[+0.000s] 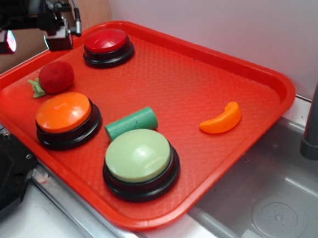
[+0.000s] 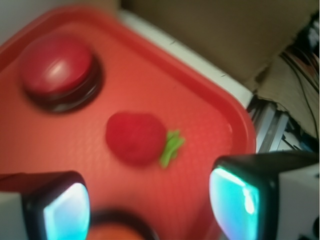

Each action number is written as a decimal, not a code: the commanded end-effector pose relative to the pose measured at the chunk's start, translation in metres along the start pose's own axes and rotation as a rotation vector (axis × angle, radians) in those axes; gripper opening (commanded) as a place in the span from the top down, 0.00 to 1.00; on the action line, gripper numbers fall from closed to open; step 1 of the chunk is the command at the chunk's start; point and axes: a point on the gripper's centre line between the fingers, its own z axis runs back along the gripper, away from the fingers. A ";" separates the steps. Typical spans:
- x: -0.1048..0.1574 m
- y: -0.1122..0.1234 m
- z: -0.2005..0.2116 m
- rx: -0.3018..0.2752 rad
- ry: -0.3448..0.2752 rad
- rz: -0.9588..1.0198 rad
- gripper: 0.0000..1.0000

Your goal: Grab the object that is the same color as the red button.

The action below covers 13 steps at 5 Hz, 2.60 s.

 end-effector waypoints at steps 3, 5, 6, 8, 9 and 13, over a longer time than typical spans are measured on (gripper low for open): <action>0.020 0.000 -0.075 -0.085 -0.031 -0.065 0.00; 0.014 0.000 -0.092 -0.116 0.048 -0.085 0.73; 0.017 -0.001 -0.089 -0.147 0.074 -0.107 1.00; 0.029 -0.011 -0.052 -0.164 0.067 -0.304 1.00; 0.030 -0.025 -0.018 -0.177 0.059 -0.439 1.00; 0.008 -0.100 0.113 -0.414 0.146 -0.694 1.00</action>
